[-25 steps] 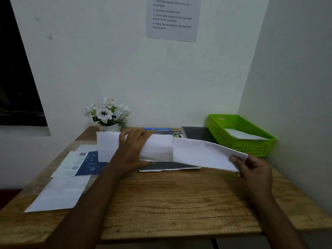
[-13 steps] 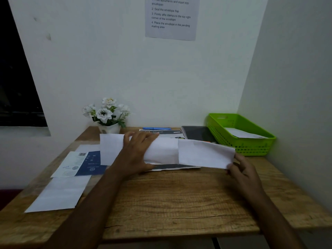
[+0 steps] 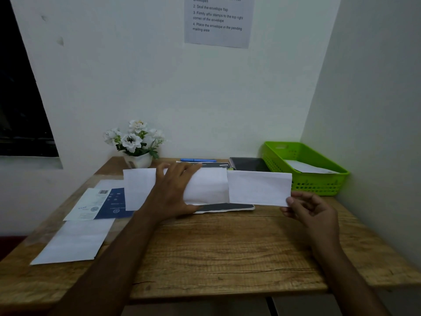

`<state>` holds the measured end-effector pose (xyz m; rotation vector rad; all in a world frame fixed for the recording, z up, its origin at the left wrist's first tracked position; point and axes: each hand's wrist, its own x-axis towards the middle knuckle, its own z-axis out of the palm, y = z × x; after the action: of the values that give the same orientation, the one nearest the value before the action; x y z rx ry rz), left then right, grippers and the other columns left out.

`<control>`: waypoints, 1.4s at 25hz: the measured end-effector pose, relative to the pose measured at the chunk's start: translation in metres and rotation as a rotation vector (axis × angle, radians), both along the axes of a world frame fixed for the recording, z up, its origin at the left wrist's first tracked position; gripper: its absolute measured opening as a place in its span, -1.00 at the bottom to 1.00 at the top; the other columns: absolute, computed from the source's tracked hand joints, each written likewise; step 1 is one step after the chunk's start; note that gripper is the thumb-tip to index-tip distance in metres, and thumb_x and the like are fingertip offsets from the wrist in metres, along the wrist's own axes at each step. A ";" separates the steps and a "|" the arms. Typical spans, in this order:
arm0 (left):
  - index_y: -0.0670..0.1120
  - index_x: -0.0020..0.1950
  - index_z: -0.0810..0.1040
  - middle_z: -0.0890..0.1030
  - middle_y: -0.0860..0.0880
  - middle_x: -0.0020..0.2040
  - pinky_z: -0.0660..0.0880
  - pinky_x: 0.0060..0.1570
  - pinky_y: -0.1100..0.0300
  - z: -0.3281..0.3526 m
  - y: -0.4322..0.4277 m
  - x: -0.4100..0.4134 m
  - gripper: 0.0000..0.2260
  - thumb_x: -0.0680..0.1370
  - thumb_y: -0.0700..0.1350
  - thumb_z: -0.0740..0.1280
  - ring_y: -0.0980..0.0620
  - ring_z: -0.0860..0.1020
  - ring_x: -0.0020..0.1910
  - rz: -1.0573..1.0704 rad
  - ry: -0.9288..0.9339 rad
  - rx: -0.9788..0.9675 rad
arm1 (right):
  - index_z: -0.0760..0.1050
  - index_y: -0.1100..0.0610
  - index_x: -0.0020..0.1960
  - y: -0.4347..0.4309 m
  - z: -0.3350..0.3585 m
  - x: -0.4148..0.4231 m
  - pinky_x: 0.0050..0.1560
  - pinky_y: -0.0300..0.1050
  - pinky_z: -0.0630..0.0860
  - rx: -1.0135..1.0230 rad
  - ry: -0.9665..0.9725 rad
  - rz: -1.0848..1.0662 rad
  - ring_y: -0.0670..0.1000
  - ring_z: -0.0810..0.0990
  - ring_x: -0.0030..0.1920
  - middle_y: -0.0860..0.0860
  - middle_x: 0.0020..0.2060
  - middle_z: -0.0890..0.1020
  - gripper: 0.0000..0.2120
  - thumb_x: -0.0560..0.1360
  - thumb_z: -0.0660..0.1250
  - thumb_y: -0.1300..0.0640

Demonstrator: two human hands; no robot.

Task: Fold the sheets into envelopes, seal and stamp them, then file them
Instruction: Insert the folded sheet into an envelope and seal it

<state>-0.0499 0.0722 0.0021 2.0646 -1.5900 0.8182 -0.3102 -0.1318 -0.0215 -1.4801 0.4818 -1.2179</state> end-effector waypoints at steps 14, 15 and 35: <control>-0.03 0.41 0.35 0.49 -0.04 0.23 0.23 0.20 -0.12 0.001 -0.006 -0.014 -0.20 0.26 0.32 0.39 -0.04 0.42 0.22 -0.018 -0.043 0.001 | 0.62 0.24 0.10 0.007 0.001 0.001 -0.27 -0.39 0.55 -0.139 0.050 0.002 -0.10 0.70 -0.30 0.04 -0.17 0.70 -0.74 0.43 0.40 0.43; -0.04 0.40 0.36 0.50 -0.04 0.23 0.24 0.21 -0.13 0.002 -0.007 -0.016 -0.20 0.26 0.32 0.39 -0.05 0.43 0.22 -0.018 -0.048 0.003 | 0.62 0.24 0.10 0.007 0.001 0.001 -0.27 -0.39 0.55 -0.142 0.051 0.001 -0.10 0.70 -0.31 0.02 -0.18 0.71 -0.73 0.43 0.40 0.43; -0.10 0.39 0.38 0.52 -0.11 0.26 0.23 0.27 -0.17 0.000 -0.021 -0.045 -0.17 0.23 0.28 0.47 -0.10 0.49 0.21 -0.105 -0.041 0.046 | 0.65 -0.09 0.10 0.024 0.001 0.003 -0.36 -0.19 0.51 -0.421 0.278 0.132 -0.08 0.58 -0.27 -0.07 -0.15 0.70 -0.72 0.52 0.37 0.24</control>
<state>-0.0948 0.0509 0.0018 1.9887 -1.7386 0.7991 -0.3071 -0.1080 -0.0201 -2.0236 0.3141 -1.0534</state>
